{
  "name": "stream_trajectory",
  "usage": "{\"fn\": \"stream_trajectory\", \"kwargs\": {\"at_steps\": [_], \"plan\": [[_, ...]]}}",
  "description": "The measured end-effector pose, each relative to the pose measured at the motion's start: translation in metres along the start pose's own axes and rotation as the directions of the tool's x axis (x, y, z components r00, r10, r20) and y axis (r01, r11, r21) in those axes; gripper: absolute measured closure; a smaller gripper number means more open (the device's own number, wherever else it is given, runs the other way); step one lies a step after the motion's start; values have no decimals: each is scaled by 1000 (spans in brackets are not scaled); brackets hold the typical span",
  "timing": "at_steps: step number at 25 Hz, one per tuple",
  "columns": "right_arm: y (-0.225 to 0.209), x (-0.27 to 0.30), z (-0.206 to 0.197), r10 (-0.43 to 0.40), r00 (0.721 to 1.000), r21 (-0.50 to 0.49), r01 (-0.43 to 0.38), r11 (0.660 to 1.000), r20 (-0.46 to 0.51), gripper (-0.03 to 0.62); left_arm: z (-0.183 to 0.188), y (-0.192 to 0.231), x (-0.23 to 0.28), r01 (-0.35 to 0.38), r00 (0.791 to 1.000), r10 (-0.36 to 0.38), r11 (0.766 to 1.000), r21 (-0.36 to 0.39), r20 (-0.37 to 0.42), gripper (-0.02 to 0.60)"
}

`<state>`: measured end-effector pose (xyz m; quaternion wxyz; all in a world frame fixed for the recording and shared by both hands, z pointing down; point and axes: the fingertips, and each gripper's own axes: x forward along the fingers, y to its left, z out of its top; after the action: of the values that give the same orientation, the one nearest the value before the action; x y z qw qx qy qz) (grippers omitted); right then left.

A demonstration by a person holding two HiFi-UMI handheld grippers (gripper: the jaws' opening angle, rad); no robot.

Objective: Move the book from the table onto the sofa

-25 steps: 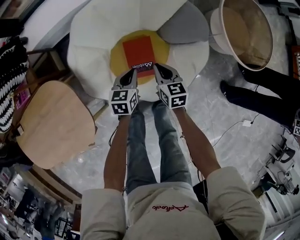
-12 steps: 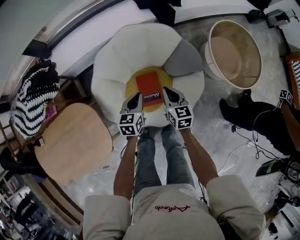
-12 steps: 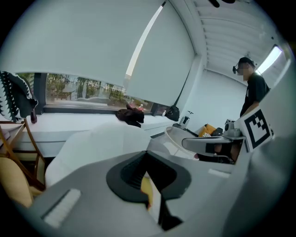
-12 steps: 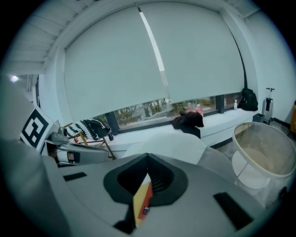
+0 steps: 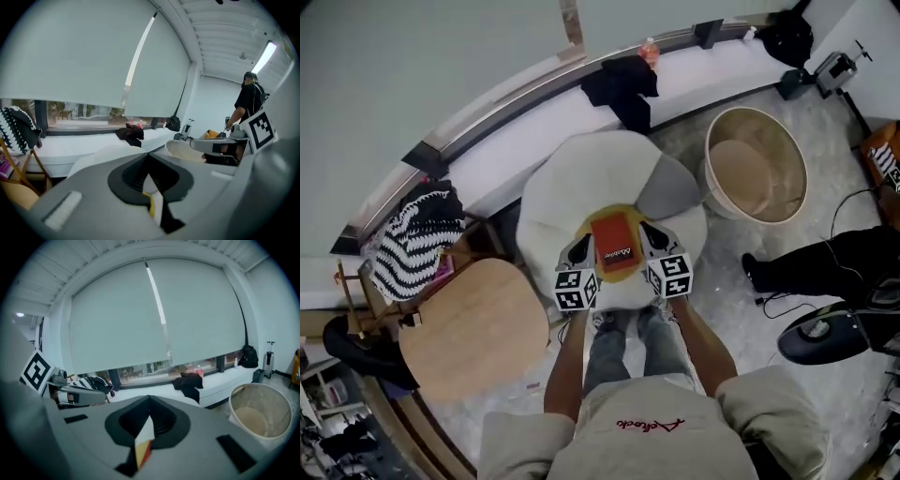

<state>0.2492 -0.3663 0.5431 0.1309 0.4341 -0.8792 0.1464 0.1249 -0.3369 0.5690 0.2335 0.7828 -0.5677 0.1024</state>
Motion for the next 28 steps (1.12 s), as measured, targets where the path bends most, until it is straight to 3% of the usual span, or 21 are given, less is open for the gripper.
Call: {"fn": "stream_trajectory", "kwargs": {"at_steps": [4,18,23,28], "plan": [[8,-33,33,2,999,-51,0,999,38,585,29,-15,-26,-4,999,4,1000,13,37,572],[11,-96,121,-54,983,-75,68,995,173,585,119,-53,-79,21,986,-30,998,58,163,572],[13,-109,140,-67,973,-86,87,992,220,585,135,-47,-94,8,981,-25,996,85,194,572],[7,-112,171,-72,960,-104,104,989,271,585,175,-39,-97,-10,968,-17,994,106,251,572]]}}
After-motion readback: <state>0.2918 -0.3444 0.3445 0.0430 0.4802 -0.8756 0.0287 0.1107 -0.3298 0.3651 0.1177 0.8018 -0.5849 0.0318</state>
